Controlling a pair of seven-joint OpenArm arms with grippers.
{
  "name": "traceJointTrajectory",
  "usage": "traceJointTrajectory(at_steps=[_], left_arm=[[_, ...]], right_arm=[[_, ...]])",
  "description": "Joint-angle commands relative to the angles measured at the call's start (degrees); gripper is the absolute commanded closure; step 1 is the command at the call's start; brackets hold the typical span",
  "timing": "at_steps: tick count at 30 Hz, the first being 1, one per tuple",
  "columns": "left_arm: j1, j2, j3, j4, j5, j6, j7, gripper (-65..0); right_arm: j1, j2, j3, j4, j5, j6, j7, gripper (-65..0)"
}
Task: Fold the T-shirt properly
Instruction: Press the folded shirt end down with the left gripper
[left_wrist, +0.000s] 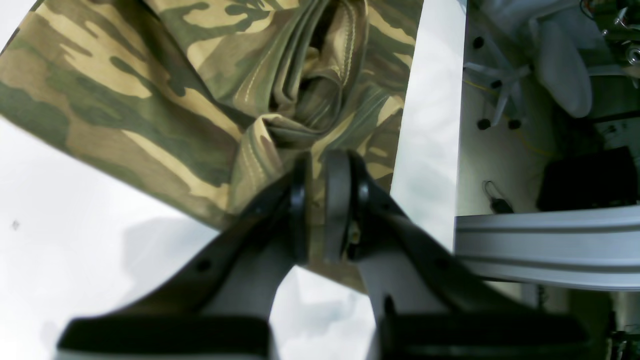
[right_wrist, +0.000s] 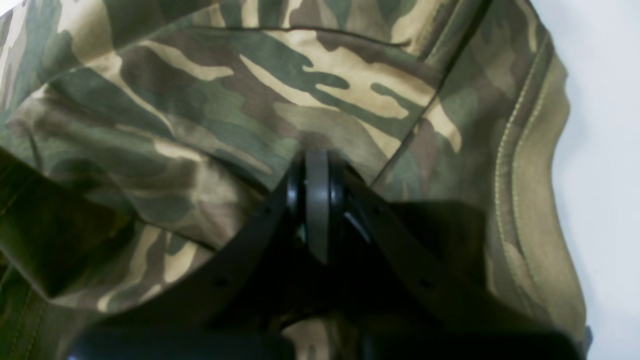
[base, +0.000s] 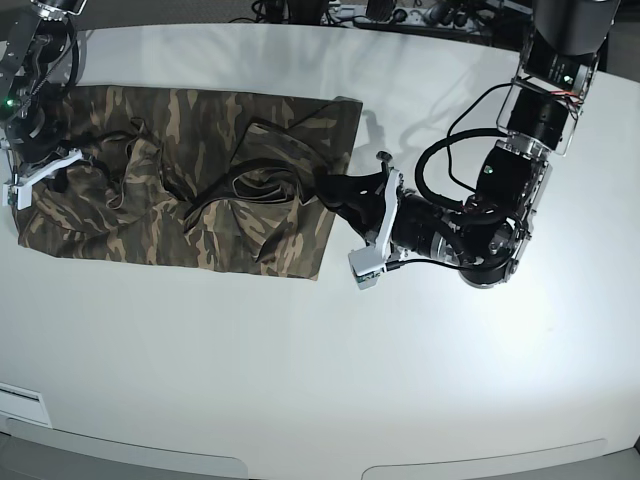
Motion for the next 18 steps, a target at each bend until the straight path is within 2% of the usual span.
traceJointTrajectory(at_steps=[1,4,6,9,10,14,18], left_arm=[[-1.55,-0.13,-0.37,0.87,-0.26,-0.52,-0.42,-6.0],[-1.57,-0.13,-0.37,0.87,0.42,-0.52,-0.42,-8.3],[-1.55,-0.13,-0.37,0.87,0.39,-0.52,-0.42,-16.1],[-1.44,-0.13,-0.37,0.87,0.98,-0.52,-0.42,-32.2],[-1.36,-0.13,-0.37,0.87,2.05,-0.52,-0.42,-34.9],[-0.22,-0.13,-0.37,0.83,7.41,-0.52,-0.42,-35.2],[1.53,-0.13,-0.37,0.83,8.96,-0.52,-2.49,-35.0]], right_arm=[[-0.15,0.33,-0.22,0.02,-0.26,0.63,-2.73,0.0],[-0.15,0.33,-0.22,0.02,-0.24,0.63,-2.71,0.0],[-0.17,0.33,-0.22,0.02,-0.26,0.63,-2.73,0.0],[-0.17,0.33,-0.22,0.02,-0.26,0.63,-2.75,0.0],[-0.17,0.33,-0.22,0.02,-0.24,0.63,-2.75,0.0],[-0.17,0.31,-0.22,0.02,-0.26,0.63,-2.78,0.0],[-0.15,0.33,-0.22,0.02,-0.24,0.63,-2.73,0.0]])
